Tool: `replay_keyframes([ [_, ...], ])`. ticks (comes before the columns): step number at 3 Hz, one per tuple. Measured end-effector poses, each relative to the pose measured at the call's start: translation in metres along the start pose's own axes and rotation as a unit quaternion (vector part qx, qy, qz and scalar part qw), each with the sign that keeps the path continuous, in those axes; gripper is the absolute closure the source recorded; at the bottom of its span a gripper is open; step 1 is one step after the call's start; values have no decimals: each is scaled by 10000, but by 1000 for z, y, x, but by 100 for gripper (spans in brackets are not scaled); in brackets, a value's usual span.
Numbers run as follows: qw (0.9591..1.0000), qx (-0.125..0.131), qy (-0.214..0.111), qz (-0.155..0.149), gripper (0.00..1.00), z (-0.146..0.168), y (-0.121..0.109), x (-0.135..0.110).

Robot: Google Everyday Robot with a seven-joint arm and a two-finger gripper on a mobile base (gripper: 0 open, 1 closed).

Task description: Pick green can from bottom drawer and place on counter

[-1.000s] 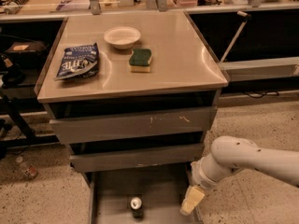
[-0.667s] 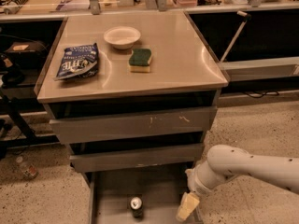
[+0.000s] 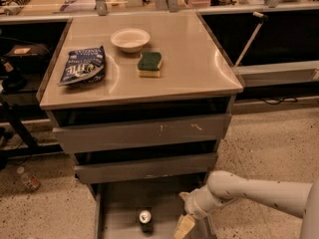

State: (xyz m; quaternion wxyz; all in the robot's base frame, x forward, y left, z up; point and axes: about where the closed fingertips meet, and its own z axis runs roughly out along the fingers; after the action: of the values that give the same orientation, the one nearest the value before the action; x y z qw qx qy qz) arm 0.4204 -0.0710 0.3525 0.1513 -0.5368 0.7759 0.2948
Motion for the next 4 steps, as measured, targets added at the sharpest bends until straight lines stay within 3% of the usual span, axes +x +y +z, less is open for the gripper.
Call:
replay_keyframes([
  [1,10000,0,0,0,0,0,0,0],
  [2,9994,-107,-261,195,0,24,-4,11],
  [3,9951,32,-930,345,0,57,-28,16],
  [4,9880,156,-1476,417,0,76,-50,19],
])
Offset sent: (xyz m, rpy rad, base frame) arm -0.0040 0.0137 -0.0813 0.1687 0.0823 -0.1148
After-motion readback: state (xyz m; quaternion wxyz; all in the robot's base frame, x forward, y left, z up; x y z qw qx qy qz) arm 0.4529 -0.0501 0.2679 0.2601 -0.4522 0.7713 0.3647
